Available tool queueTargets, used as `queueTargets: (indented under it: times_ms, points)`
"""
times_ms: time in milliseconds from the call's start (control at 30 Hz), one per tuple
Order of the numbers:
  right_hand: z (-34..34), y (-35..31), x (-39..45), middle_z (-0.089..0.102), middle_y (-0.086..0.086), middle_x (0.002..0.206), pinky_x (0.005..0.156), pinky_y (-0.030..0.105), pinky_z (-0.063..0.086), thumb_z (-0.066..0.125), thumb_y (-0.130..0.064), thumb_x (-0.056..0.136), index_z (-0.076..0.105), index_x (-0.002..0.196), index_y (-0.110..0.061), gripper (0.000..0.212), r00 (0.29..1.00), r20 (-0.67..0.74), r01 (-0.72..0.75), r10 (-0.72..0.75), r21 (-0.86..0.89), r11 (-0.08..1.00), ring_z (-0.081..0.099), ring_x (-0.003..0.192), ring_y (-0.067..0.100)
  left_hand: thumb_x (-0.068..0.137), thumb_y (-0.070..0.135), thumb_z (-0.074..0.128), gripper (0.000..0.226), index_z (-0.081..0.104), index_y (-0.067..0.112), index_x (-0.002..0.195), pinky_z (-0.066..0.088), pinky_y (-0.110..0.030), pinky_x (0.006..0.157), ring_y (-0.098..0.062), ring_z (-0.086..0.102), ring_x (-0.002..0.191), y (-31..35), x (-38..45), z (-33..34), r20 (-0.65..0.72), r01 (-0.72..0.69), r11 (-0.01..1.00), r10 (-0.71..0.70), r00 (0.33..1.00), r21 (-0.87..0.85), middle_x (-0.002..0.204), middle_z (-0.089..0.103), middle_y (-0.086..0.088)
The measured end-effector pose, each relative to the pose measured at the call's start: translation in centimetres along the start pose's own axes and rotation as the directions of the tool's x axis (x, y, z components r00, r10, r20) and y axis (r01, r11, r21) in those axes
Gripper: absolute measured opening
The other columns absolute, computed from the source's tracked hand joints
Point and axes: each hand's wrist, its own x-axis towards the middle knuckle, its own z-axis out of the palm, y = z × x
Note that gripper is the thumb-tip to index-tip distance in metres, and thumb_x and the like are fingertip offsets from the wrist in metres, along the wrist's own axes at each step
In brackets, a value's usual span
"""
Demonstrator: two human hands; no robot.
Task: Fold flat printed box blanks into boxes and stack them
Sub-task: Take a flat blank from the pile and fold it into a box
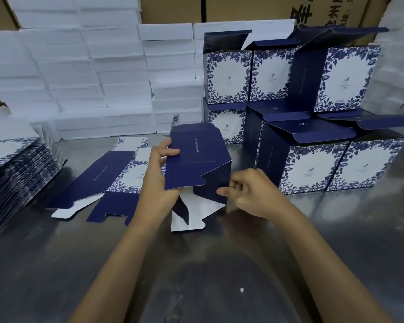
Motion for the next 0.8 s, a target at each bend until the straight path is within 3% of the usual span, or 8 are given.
queueTargets:
  times_ms: [200, 333, 467, 567, 667, 800]
  points:
    - [-0.7, -0.4, 0.3, 0.048, -0.005, 0.048, 0.051, 0.022, 0.037, 0.079, -0.046, 0.084, 0.053, 0.058, -0.011, 0.050, 0.998, -0.060, 0.016, -0.014, 0.033, 0.999, 0.038, 0.047, 0.008, 0.078, 0.004, 0.082, 0.054, 0.050, 0.025, 0.117, 0.047, -0.034, 0.106, -0.002, 0.050, 0.130, -0.3, -0.1, -0.2, 0.006, -0.023, 0.999, 0.023, 1.000, 0.032, 0.152, 0.040, 0.013]
    - [-0.7, -0.6, 0.2, 0.033, -0.008, 0.042, 0.045, 0.018, 0.029, 0.077, -0.031, 0.089, 0.042, 0.055, -0.013, 0.052, 0.988, -0.134, 0.086, -0.076, 0.068, 0.994, 0.027, 0.047, 0.012, 0.077, 0.005, 0.082, 0.056, 0.049, 0.020, 0.120, 0.047, -0.020, 0.099, 0.006, 0.048, 0.126, 0.0, -0.2, 0.0, 0.005, -0.026, 0.997, 0.026, 1.000, 0.068, 0.153, 0.038, 0.013]
    - [-1.4, -0.9, -0.1, 0.045, -0.010, 0.044, 0.049, 0.015, 0.034, 0.077, -0.037, 0.088, 0.053, 0.058, -0.012, 0.046, 0.991, -0.117, 0.068, -0.059, 0.071, 0.995, 0.038, 0.046, 0.008, 0.079, 0.000, 0.078, 0.054, 0.048, 0.017, 0.120, 0.046, -0.020, 0.100, 0.007, 0.049, 0.125, 0.6, -0.3, 0.0, 0.031, -0.027, 0.997, 0.025, 0.999, 0.072, 0.154, 0.038, 0.010]
    - [-2.1, -1.3, -0.3, 0.042, -0.007, 0.049, 0.050, 0.017, 0.031, 0.073, -0.028, 0.092, 0.054, 0.063, -0.012, 0.039, 0.968, -0.217, 0.155, -0.129, 0.111, 0.982, 0.035, 0.049, 0.009, 0.078, -0.004, 0.077, 0.055, 0.048, 0.016, 0.120, 0.047, -0.022, 0.100, 0.016, 0.048, 0.117, 1.0, -0.3, 0.0, 0.046, -0.014, 0.998, 0.011, 0.999, 0.062, 0.154, 0.036, 0.008]
    - [-2.2, -1.7, -0.6, 0.036, -0.003, 0.053, 0.051, 0.020, 0.026, 0.068, -0.019, 0.095, 0.047, 0.065, -0.008, 0.039, 0.963, -0.228, 0.177, -0.145, 0.126, 0.976, 0.028, 0.052, 0.010, 0.076, -0.005, 0.078, 0.058, 0.047, 0.016, 0.121, 0.048, -0.032, 0.102, -0.001, 0.049, 0.124, 1.2, -0.2, 0.1, 0.061, 0.009, 0.999, -0.012, 0.998, 0.054, 0.156, 0.034, 0.005]
    - [-2.6, -2.3, -0.8, 0.047, -0.002, 0.060, 0.057, 0.020, 0.032, 0.069, -0.010, 0.092, 0.056, 0.068, -0.004, 0.028, 0.954, -0.293, 0.148, -0.065, 0.269, 0.952, 0.036, 0.056, 0.007, 0.077, -0.002, 0.078, 0.056, 0.048, 0.016, 0.122, 0.047, -0.027, 0.102, -0.015, 0.046, 0.134, 1.0, -0.2, 0.1, 0.079, -0.003, 0.999, 0.000, 0.997, 0.047, 0.157, 0.033, 0.006]
